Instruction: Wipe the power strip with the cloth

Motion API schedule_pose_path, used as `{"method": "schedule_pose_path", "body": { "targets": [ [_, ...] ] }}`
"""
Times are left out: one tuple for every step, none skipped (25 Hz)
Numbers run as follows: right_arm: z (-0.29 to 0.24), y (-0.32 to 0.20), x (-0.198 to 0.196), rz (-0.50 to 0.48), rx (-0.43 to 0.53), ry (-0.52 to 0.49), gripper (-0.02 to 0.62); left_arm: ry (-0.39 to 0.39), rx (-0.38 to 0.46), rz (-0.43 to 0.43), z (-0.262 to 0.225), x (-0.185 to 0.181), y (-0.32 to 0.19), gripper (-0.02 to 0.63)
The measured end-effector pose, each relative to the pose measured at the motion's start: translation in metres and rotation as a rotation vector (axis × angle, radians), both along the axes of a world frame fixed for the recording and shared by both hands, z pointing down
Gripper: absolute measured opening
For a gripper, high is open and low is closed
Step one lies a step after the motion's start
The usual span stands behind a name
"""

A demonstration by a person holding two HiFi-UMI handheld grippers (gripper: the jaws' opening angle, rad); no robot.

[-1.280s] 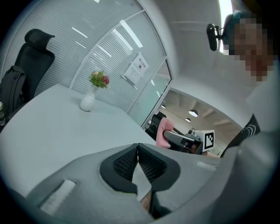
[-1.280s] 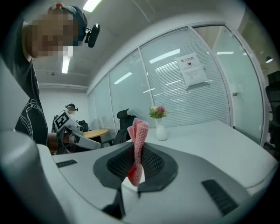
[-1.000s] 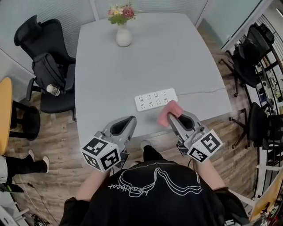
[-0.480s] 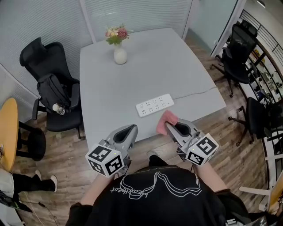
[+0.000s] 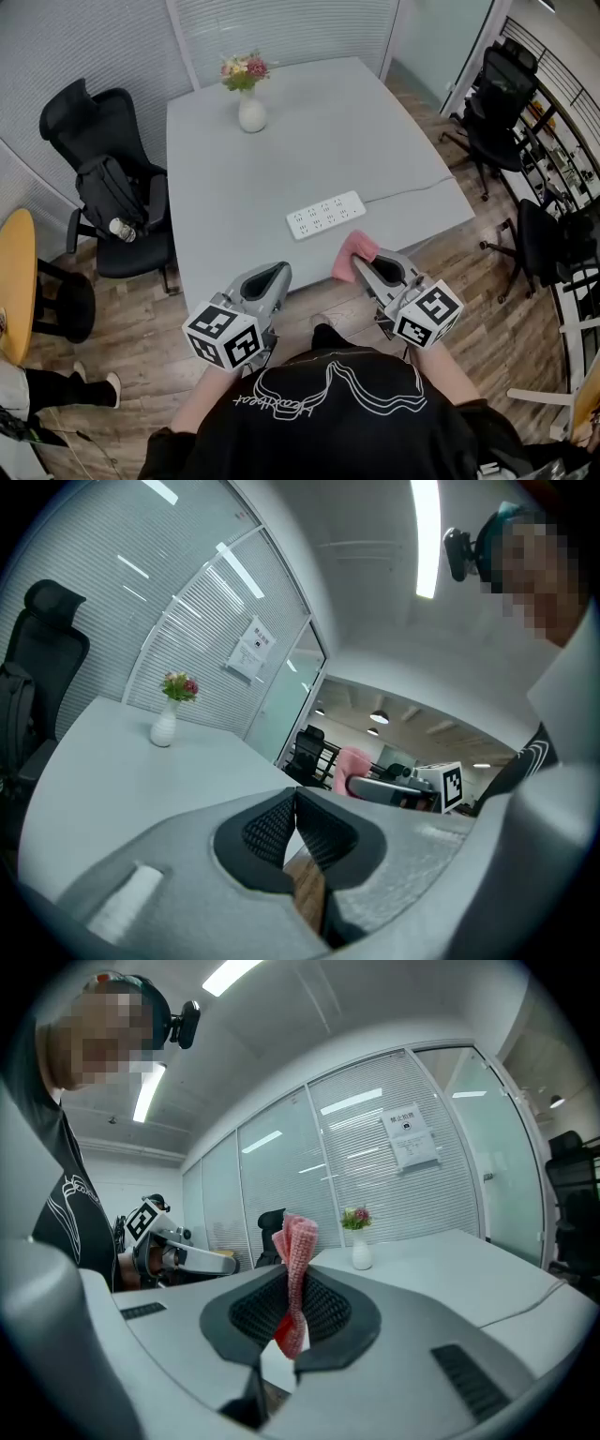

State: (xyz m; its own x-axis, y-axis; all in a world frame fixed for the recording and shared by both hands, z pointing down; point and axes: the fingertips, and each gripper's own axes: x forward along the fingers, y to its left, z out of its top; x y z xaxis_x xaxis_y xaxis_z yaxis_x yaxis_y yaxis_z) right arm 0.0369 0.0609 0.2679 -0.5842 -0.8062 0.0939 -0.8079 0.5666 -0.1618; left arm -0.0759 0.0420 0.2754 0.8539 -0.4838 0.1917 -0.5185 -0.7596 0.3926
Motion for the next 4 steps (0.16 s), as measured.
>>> {"method": "schedule_pose_path", "body": {
  "targets": [
    [0.0002, 0.0008, 0.0003, 0.003, 0.0, -0.002, 0.037, -0.003, 0.003, 0.004, 0.0004, 0.0004, 0.0012, 0.014],
    [0.0005, 0.0017, 0.0006, 0.006, 0.0, -0.004, 0.037, -0.005, 0.007, 0.008, 0.0007, 0.0009, 0.0024, 0.014],
    [0.0009, 0.0026, 0.001, 0.009, 0.0, -0.006, 0.037, -0.006, 0.01, 0.011, 0.001, 0.0013, 0.0038, 0.014],
    [0.0014, 0.0035, 0.0013, 0.012, 0.0, -0.007, 0.037, -0.008, 0.014, 0.015, 0.0012, 0.0017, 0.0051, 0.014]
  ]
}}
